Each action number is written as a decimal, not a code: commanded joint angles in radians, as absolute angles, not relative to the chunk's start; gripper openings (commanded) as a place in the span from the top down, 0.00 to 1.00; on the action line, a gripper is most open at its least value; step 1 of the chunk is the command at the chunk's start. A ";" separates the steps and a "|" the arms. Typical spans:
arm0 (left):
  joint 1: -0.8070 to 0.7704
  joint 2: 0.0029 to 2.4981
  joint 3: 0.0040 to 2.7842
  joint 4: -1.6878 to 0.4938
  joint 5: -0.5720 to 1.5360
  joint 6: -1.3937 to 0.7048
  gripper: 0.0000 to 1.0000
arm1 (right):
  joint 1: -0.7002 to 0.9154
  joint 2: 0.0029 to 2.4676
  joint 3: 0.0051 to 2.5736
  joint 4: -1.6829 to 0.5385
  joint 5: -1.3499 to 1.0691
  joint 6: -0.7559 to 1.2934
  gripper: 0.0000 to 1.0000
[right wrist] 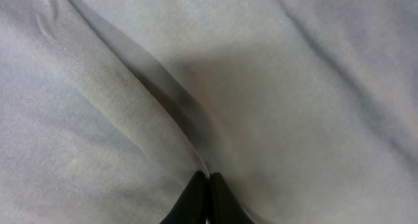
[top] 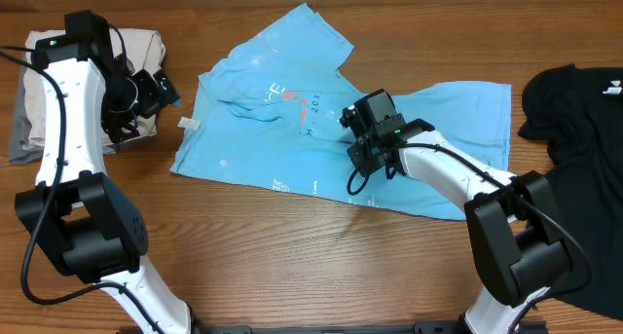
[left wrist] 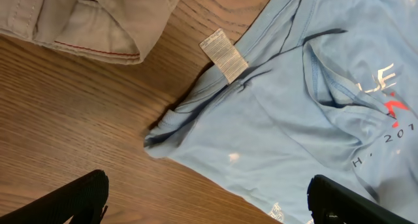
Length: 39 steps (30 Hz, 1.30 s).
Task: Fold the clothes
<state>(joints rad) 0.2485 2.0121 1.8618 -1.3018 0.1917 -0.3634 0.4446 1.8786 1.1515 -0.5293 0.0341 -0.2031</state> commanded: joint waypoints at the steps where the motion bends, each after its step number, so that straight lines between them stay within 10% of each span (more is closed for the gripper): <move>1: 0.242 1.980 1.880 -1.301 0.200 -0.355 0.00 | 0.438 1.876 1.144 -0.514 0.052 -0.203 0.91; 17: 0.242 1.980 1.880 -1.301 0.200 -0.355 0.00 | 0.437 1.876 1.144 -0.465 0.051 -0.202 0.79; 39: 0.242 1.980 1.880 -1.301 0.200 -0.355 0.00 | 0.384 1.876 1.366 -1.005 -0.003 0.264 0.96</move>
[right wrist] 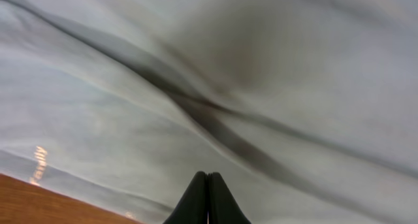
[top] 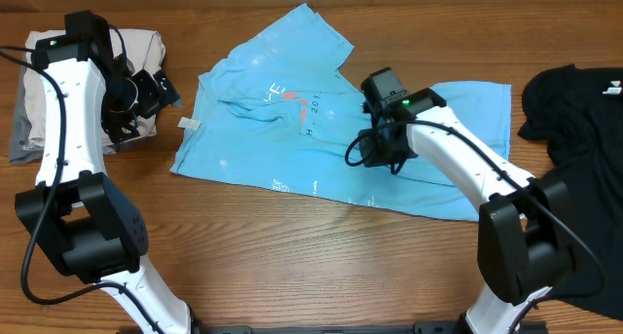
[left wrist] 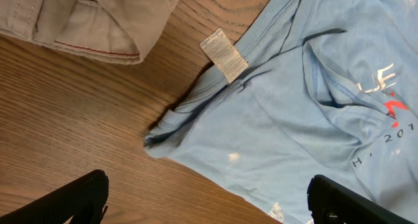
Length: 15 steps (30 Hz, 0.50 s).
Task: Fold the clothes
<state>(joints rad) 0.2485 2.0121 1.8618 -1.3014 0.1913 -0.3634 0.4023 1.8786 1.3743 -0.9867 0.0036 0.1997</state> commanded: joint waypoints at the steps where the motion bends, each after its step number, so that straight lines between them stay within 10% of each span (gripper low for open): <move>1: 0.242 1.980 1.880 -1.301 0.200 -0.355 0.00 | 0.381 1.876 1.350 -1.009 -0.006 0.268 0.96; 15: 0.242 1.980 1.880 -1.301 0.200 -0.355 0.00 | 0.378 1.876 1.196 -0.863 -0.038 0.293 0.96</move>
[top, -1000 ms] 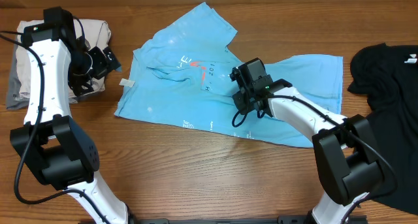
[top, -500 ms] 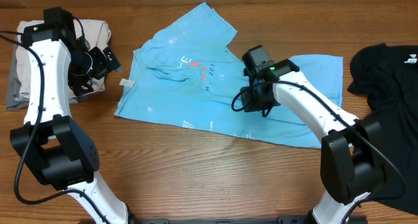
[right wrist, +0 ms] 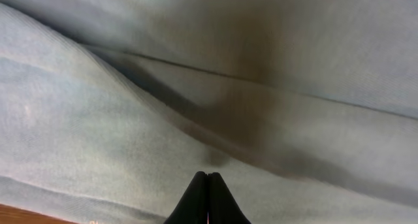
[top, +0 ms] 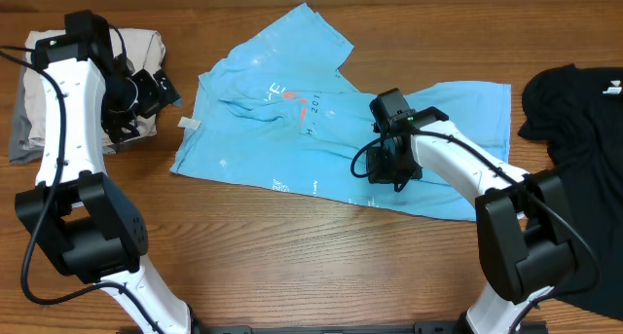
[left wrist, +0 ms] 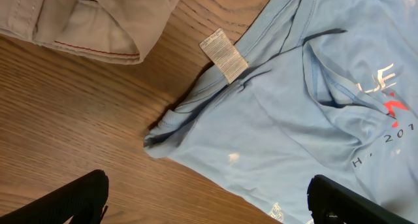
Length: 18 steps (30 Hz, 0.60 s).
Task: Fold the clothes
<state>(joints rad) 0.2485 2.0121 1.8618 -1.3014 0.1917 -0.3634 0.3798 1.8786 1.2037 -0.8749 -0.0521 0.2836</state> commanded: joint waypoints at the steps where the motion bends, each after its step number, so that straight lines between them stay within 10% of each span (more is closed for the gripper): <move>1: 0.242 1.980 1.880 -1.301 0.200 -0.355 0.00 | 0.378 1.876 1.196 -0.851 -0.018 0.293 0.96; 18: 0.242 1.980 1.880 -1.301 0.200 -0.355 0.00 | 0.378 1.876 1.219 -0.842 -0.001 -0.063 0.77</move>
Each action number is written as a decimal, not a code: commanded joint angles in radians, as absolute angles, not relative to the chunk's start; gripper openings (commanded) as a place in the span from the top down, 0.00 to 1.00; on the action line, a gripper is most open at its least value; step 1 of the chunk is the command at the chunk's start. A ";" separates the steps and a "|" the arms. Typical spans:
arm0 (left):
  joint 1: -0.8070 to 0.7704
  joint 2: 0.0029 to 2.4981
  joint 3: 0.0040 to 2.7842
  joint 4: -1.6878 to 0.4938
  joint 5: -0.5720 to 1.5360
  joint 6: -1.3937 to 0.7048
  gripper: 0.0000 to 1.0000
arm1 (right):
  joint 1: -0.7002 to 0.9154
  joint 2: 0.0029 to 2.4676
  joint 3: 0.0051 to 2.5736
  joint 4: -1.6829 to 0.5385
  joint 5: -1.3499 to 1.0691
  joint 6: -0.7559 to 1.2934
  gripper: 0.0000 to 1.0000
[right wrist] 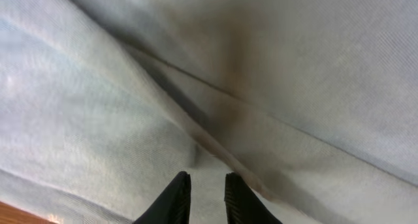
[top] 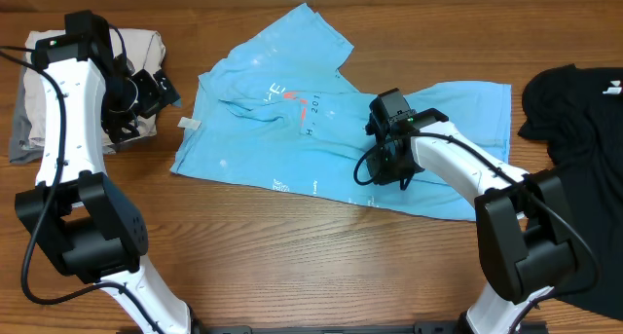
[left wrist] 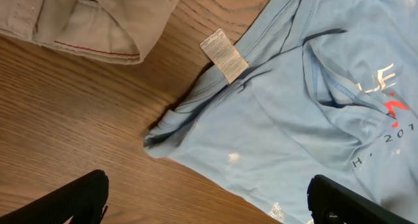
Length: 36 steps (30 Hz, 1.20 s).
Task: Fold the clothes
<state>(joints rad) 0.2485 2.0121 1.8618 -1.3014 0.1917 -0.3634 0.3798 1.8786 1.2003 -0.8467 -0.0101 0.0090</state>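
A light blue T-shirt (top: 292, 120) with printed letters lies spread and rumpled across the middle of the table; its collar tag (left wrist: 224, 56) and hem show in the left wrist view. My right gripper (right wrist: 206, 187) is down on the shirt's right half (top: 389, 159), its fingers slightly apart with only flat cloth and a fold ridge (right wrist: 215, 129) before them. My left gripper (left wrist: 206, 198) hangs wide open over the wood by the shirt's left edge, holding nothing.
A beige and grey pile of clothes (top: 39, 91) sits at the far left, its beige edge (left wrist: 98, 28) in the left wrist view. A black garment (top: 579, 120) lies at the right edge. Bare wood runs along the front of the table (top: 292, 266).
My right gripper's fingers, pressed together before, now stand slightly apart over the blue cloth. It sits at nearly the same spot on the shirt. The left arm has not moved.
My right gripper was shut low on the shirt's middle, near the lettering. Then it stood further up and right, still shut, then lower on the right half. Now its fingers have parted there. The left gripper stayed open and still throughout; the shirt's outline hardly changed.
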 commanded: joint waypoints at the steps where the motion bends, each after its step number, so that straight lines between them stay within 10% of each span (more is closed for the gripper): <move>1: 0.242 1.980 1.880 -1.301 0.200 -0.355 0.00 | 0.378 1.876 1.219 -0.839 -0.001 -0.084 0.76; 36: 0.242 1.980 1.880 -1.301 0.200 -0.355 0.00 | 0.378 1.876 1.192 -0.748 -0.001 -0.266 0.60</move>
